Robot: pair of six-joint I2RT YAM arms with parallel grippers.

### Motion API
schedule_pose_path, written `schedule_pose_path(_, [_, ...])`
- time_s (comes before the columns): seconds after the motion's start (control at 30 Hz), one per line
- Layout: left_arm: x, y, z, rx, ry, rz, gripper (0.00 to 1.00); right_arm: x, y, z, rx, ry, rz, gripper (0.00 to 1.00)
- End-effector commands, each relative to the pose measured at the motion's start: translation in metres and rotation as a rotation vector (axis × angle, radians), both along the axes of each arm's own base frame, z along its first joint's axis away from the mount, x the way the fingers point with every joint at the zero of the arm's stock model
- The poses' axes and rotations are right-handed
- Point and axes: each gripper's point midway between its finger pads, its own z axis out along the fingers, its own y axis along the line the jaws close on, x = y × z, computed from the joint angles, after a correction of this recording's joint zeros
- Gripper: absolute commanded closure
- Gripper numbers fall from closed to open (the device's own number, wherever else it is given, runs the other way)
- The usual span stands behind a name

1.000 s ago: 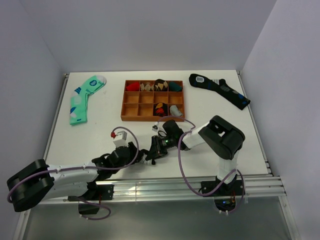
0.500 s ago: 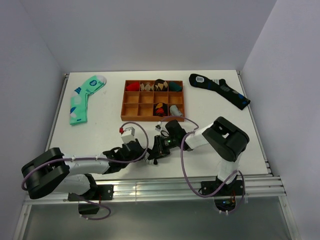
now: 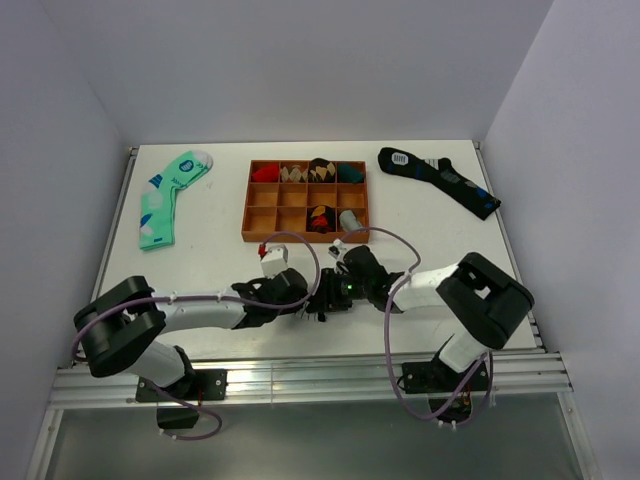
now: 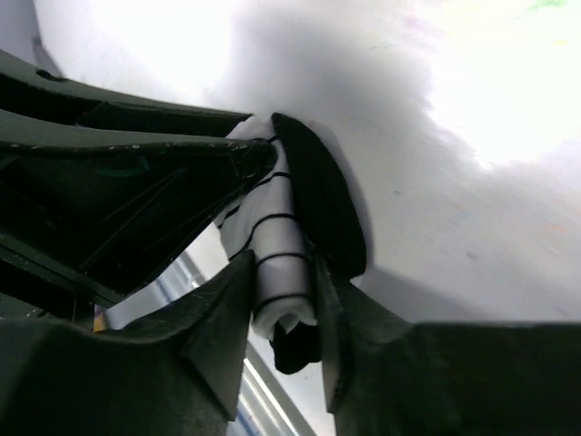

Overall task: Roll the socks
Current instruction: Roll the sock at the center of the board.

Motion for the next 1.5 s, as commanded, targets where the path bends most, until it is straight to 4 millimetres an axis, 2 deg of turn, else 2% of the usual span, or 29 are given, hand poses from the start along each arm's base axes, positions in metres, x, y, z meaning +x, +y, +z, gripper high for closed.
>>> schedule_pose_path(0.0, [-0.04,0.058,-0.049,0.28,0.178,-0.024,1.0,-0.008,-0.061,-0.055,-0.304,-0.019,-0.092,0.57])
schedule_pose_path(0.2, [-0.038,0.052,-0.043,0.296,0.191,-0.053,1.0,0.011,-0.063,-0.024,-0.246,-0.158,-0.166,0.55])
schedule_pose_path(0.23, [-0.037,0.051,-0.04,0.31,0.192,-0.058,1.0,0.012,-0.068,-0.024,-0.255,-0.177,-0.189,0.54])
schedule_pose_path(0.27, [-0.038,0.052,-0.04,0.325,0.198,-0.061,1.0,0.017,-0.067,-0.01,-0.22,-0.22,-0.205,0.53])
schedule_pose_path(0.37, [-0.035,0.052,-0.035,0.362,0.198,-0.086,1.0,0.024,-0.068,0.013,-0.147,-0.314,-0.25,0.53])
schedule_pose_path(0.47, [-0.034,0.048,-0.03,0.373,0.2,-0.111,1.0,0.026,-0.07,0.03,-0.086,-0.392,-0.273,0.51])
schedule_pose_path(0.5, [-0.034,0.048,-0.03,0.377,0.204,-0.115,1.0,0.028,-0.068,0.045,-0.04,-0.436,-0.28,0.51])
schedule_pose_path(0.57, [-0.033,0.045,-0.029,0.389,0.21,-0.133,1.0,0.024,-0.068,0.051,-0.011,-0.483,-0.263,0.51])
schedule_pose_path(0.6, [-0.034,0.044,-0.029,0.394,0.217,-0.145,1.0,0.026,-0.066,0.065,0.024,-0.531,-0.275,0.51])
schedule_pose_path(0.7, [-0.035,0.037,-0.028,0.389,0.231,-0.181,1.0,0.018,-0.058,0.075,0.035,-0.597,-0.239,0.51])
schedule_pose_path(0.73, [-0.035,0.033,-0.026,0.381,0.235,-0.196,1.0,0.022,-0.057,0.08,0.022,-0.631,-0.251,0.51])
schedule_pose_path(0.8, [-0.035,0.031,-0.025,0.388,0.246,-0.224,1.0,0.011,-0.044,0.084,0.029,-0.665,-0.198,0.51])
schedule_pose_path(0.83, [-0.033,0.029,-0.022,0.392,0.247,-0.229,1.0,0.014,-0.043,0.085,-0.002,-0.695,-0.213,0.51])
schedule_pose_path(0.93, [-0.033,0.023,-0.018,0.379,0.262,-0.273,1.0,0.003,-0.032,0.086,0.003,-0.737,-0.177,0.51])
schedule_pose_path(0.97, [-0.033,0.021,-0.017,0.374,0.267,-0.296,1.0,0.002,-0.031,0.082,-0.008,-0.742,-0.17,0.51])
schedule_pose_path(1.13, [-0.032,0.013,-0.011,0.312,0.305,-0.35,1.0,-0.006,-0.018,0.088,0.022,-0.809,-0.154,0.52])
schedule_pose_path(1.27, [-0.026,0.015,-0.006,0.313,0.318,-0.37,1.0,-0.005,-0.01,0.092,0.011,-0.854,-0.164,0.52])
schedule_pose_path(1.3, [-0.024,0.013,-0.003,0.314,0.313,-0.371,1.0,-0.006,-0.008,0.086,-0.012,-0.857,-0.145,0.52])
schedule_pose_path(1.47, [-0.024,0.012,-0.002,0.331,0.324,-0.389,1.0,-0.014,0.01,0.085,-0.034,-0.888,-0.104,0.53])
